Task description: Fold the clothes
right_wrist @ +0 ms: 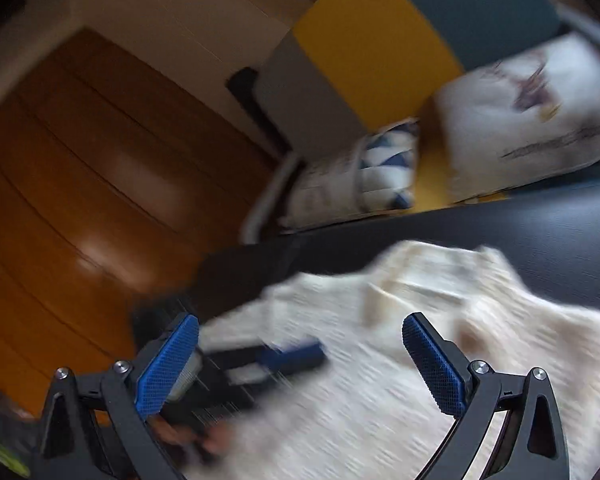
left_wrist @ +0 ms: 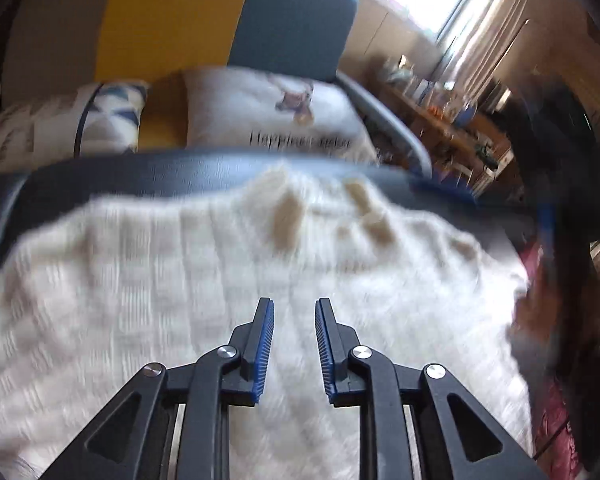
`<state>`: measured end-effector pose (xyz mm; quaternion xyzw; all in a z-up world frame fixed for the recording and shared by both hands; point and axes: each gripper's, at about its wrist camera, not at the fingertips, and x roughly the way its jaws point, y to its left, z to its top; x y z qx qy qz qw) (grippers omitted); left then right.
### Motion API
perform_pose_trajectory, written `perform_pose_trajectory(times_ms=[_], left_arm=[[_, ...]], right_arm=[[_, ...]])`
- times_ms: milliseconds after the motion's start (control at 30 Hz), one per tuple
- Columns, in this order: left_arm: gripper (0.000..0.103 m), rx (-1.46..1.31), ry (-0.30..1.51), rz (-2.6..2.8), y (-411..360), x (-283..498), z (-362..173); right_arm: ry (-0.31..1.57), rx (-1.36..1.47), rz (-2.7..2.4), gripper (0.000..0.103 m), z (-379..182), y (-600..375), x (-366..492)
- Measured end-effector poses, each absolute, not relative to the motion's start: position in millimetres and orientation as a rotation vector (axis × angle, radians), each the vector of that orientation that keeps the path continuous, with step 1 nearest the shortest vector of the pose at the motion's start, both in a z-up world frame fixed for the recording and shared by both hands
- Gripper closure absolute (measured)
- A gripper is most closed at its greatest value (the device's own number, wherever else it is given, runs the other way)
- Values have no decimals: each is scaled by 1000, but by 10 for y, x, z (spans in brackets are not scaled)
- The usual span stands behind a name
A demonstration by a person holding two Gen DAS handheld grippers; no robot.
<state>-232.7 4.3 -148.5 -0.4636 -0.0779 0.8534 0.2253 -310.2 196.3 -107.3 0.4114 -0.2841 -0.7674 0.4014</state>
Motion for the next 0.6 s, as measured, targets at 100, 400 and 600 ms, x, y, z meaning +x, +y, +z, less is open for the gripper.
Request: perform_pose_trajectory(times_ms=[100, 400, 600], left_arm=[[83, -1272, -187, 2367, -10, -2234, -1566], [83, -1259, -266, 2347, -127, -2220, -1655], [83, -1250, -305, 2331, -170, -2229, -1693]], right_arm=[[-772, 1155, -1905, 0, -1238, 1750, -3525], [-808, 1253, -1716, 0, -1579, 1164, -3883], [-779, 1191, -1839, 0, -1438, 1289, -3814]])
